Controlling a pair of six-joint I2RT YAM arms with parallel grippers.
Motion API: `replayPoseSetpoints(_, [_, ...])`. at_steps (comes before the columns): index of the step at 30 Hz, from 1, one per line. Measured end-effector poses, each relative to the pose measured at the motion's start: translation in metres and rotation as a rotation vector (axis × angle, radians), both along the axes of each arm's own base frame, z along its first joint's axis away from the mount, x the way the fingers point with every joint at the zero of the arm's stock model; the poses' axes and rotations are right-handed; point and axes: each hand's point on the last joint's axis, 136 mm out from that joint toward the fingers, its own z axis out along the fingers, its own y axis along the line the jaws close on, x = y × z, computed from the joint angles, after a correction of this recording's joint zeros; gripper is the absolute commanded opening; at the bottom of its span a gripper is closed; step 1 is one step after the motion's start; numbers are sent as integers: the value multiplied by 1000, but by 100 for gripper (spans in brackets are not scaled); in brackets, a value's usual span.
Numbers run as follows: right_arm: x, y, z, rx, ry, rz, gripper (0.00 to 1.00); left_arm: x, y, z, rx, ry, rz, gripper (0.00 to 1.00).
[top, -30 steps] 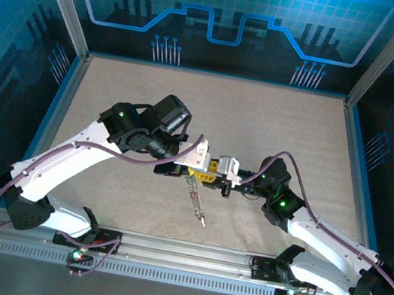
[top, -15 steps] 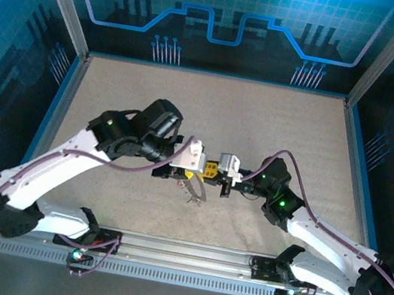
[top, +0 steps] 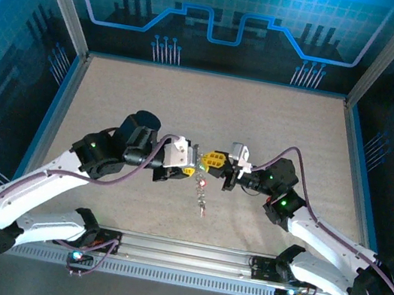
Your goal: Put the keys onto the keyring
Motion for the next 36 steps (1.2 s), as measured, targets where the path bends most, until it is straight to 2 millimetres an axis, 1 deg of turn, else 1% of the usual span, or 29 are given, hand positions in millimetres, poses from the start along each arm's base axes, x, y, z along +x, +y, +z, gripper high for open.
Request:
replayPoseSetpoints(4, [1,0,1,5,-6,-2,0,4,-2,7,-28,-16,8,31])
replayPoseSetpoints(8, [0,1,2,9,-13,5,0,5,-1,8,-36,-12,11,26])
replayPoseSetpoints(11, [0,2,1,6,-15,13,0,6,-1,8,-38,-6,12,24])
replayPoseSetpoints(20, [-1,2,1,2,-30,15,0,8,1,8,-42,1,19,25])
replayPoseSetpoints(26, [-3,3,-1,-5,-29,30,0,10,1,17,-79,-12,23,26])
replayPoseSetpoints(28, [-4,3,-1,-6,-29,33,0,10,0,20,-90,-11,22,25])
replayPoseSetpoints(32, [-5,3,-1,-6,-30,40,0,7,-2,23,-111,-1,7,18])
replayPoseSetpoints(36, [-5,3,-2,-6,-30,41,0,5,-4,23,-116,10,-8,18])
